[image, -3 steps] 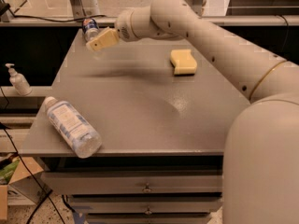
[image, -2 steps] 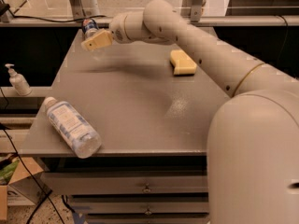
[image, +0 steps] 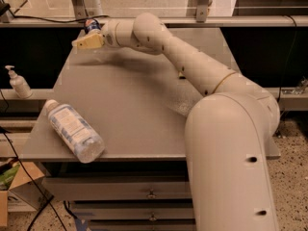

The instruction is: Move pepsi can near blue plastic bottle

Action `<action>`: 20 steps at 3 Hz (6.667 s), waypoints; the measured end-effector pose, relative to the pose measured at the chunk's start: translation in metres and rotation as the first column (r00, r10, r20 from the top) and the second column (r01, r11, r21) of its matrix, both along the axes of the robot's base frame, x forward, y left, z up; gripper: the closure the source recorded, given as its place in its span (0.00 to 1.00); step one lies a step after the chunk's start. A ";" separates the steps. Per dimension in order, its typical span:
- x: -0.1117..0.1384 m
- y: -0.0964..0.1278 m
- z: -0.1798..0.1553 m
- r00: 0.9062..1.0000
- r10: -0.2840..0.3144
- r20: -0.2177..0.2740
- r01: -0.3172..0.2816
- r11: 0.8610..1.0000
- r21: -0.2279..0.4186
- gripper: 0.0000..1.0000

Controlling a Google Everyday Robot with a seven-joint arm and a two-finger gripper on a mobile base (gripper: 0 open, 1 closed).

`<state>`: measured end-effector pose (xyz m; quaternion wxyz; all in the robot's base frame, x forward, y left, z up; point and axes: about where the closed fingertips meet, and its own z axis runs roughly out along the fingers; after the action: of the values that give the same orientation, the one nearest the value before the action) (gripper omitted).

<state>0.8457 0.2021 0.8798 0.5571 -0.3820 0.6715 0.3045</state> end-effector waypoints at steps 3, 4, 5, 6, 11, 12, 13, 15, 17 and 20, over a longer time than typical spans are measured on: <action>0.005 0.016 -0.022 0.998 -0.059 -0.028 0.060 0.998 0.032 0.00; 0.019 0.021 -0.025 0.988 -0.157 -0.012 0.157 0.986 0.057 0.00; 0.028 0.018 -0.021 0.972 -0.233 0.015 0.232 0.971 0.064 0.00; 0.037 0.013 -0.015 0.961 -0.277 0.021 0.276 0.959 0.061 0.17; 0.009 -0.017 0.042 0.984 -0.166 0.072 0.168 0.986 -0.017 1.00; -0.029 -0.030 0.041 0.997 -0.059 0.041 0.060 0.998 -0.034 1.00; -0.078 -0.046 0.034 0.998 0.068 0.000 -0.068 0.997 -0.034 1.00; -0.132 -0.073 0.033 0.982 0.184 -0.030 -0.185 0.982 -0.040 1.00; -0.162 -0.079 0.028 0.967 0.236 -0.102 -0.249 0.956 -0.155 1.00; -0.253 -0.106 0.001 0.894 0.379 -0.240 -0.432 0.872 -0.229 1.00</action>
Offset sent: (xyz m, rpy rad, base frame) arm 0.0058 0.0008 -0.0148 0.0132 0.0384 -0.0518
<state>0.5927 0.0956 0.8809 0.3558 -0.5582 0.6613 0.3529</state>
